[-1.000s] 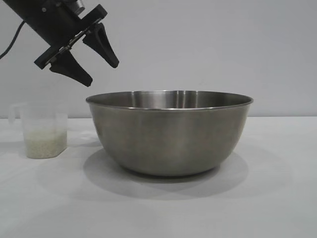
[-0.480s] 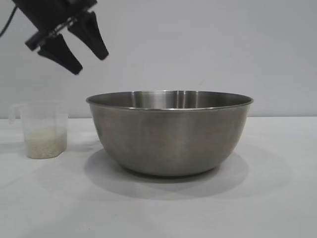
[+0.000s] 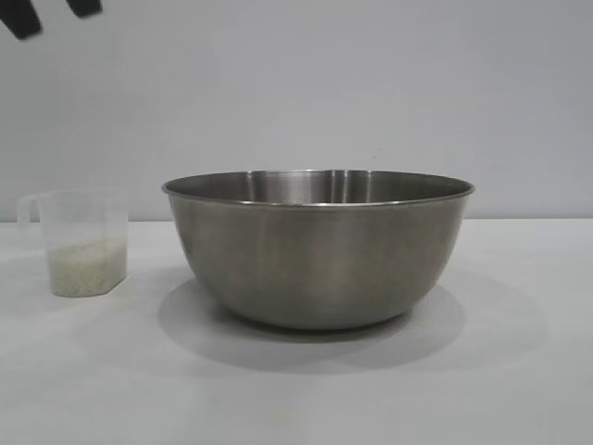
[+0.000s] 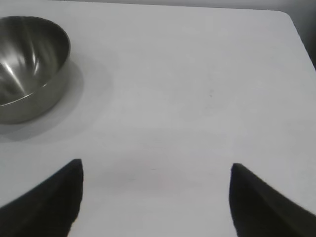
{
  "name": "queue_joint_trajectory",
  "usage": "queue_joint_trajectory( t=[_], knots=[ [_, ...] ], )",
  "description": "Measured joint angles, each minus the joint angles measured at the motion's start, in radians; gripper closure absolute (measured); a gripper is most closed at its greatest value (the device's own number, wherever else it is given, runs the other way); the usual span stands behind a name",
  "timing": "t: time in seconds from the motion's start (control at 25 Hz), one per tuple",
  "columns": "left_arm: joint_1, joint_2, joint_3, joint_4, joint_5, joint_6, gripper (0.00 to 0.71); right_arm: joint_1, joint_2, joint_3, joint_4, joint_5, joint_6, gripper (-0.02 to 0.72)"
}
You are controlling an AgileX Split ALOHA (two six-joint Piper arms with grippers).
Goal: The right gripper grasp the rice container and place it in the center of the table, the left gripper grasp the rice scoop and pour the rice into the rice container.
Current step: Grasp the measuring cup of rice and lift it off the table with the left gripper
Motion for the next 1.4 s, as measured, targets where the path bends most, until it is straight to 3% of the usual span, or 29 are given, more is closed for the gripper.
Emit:
queue_joint_trajectory(
  t=[0.24, 0.36, 0.48, 0.8, 1.12, 1.4],
  knots=[
    [0.0, -0.17, 0.143, 0.051, 0.008, -0.066, 0.241, 0.0, 0.0, 0.0, 0.0, 0.0, 0.001, 0.186],
    [0.0, -0.266, 0.261, 0.052, -0.054, -0.067, 0.241, 0.0, 0.0, 0.0, 0.0, 0.0, 0.001, 0.186],
    [0.0, -0.357, 0.405, 0.028, -0.164, -0.067, 0.241, 0.0, 0.0, 0.0, 0.0, 0.0, 0.001, 0.186],
    [0.0, -0.534, 0.812, -0.121, -0.586, -0.061, 0.241, 0.0, 0.0, 0.0, 0.0, 0.0, 0.001, 0.186],
    [0.0, -0.558, 1.0, -0.291, -0.877, 0.018, 0.241, 0.0, 0.0, 0.0, 0.0, 0.0, 0.001, 0.186],
    [0.0, -0.558, 1.127, -0.31, -1.121, 0.024, 0.457, 0.0, 0.0, 0.0, 0.0, 0.0, 0.001, 0.186]
  ],
)
